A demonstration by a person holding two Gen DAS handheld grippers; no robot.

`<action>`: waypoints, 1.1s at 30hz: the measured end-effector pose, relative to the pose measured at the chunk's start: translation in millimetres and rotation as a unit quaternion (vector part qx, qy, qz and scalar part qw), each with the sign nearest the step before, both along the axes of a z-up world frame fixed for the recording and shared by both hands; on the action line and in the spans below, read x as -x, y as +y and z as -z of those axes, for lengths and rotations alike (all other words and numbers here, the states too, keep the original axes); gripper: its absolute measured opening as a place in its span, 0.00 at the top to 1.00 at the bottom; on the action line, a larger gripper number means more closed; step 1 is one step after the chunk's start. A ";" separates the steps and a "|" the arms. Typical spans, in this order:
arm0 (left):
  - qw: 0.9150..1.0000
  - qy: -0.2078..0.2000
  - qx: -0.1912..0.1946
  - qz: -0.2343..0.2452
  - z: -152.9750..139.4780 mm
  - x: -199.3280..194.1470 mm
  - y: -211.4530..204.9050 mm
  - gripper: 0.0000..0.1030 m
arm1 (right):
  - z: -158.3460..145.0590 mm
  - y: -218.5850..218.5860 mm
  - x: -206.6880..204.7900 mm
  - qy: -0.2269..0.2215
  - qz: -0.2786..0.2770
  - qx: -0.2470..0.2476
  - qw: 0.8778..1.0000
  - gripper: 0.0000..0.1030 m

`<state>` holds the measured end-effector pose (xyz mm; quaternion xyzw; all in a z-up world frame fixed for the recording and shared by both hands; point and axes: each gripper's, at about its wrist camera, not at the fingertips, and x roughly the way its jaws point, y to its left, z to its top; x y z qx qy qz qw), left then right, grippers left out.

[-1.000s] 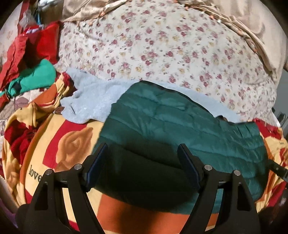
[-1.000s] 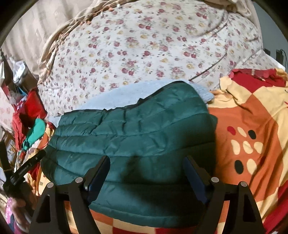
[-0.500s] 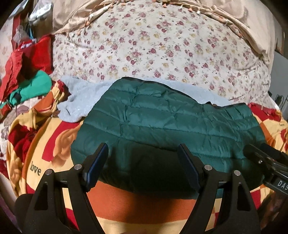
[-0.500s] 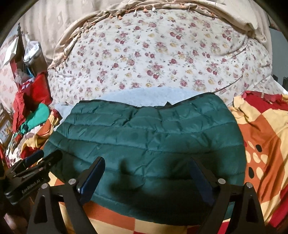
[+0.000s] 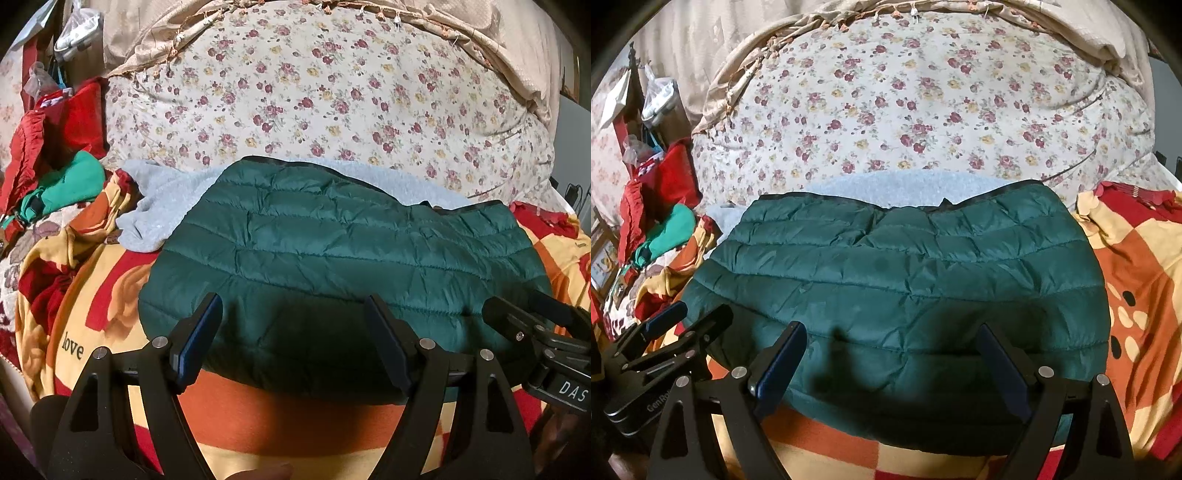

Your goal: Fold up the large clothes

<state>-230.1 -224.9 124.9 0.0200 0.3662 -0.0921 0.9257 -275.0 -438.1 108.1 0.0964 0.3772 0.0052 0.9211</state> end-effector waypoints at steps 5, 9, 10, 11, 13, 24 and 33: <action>1.000 0.001 0.002 -0.001 1.0 0.3 -0.1 0.23 | 0.4 3.9 -0.8 0.001 -0.003 0.009 1.000 0.11; 1.000 0.002 0.001 -0.003 2.6 -1.2 0.4 0.23 | 0.3 4.6 -2.4 0.000 -0.004 0.011 1.000 0.11; 1.000 0.002 0.001 -0.003 2.6 -1.2 0.6 0.23 | 0.3 5.2 -3.0 0.001 -0.004 0.012 1.000 0.11; 1.000 0.002 0.001 -0.003 2.7 -1.2 0.7 0.23 | 0.7 5.4 -3.4 0.001 -0.004 0.014 1.000 0.11; 1.000 0.004 0.000 -0.004 4.0 -2.4 0.9 0.23 | 1.8 6.5 -4.1 0.003 -0.004 0.015 1.000 0.11; 1.000 0.012 0.003 -0.008 9.9 -6.7 2.2 0.23 | 8.2 9.0 -8.2 0.013 -0.006 0.017 1.000 0.11; 1.000 0.015 0.004 -0.008 12.7 -7.4 1.1 0.23 | 8.7 7.7 -10.5 0.009 -0.003 0.011 1.000 0.11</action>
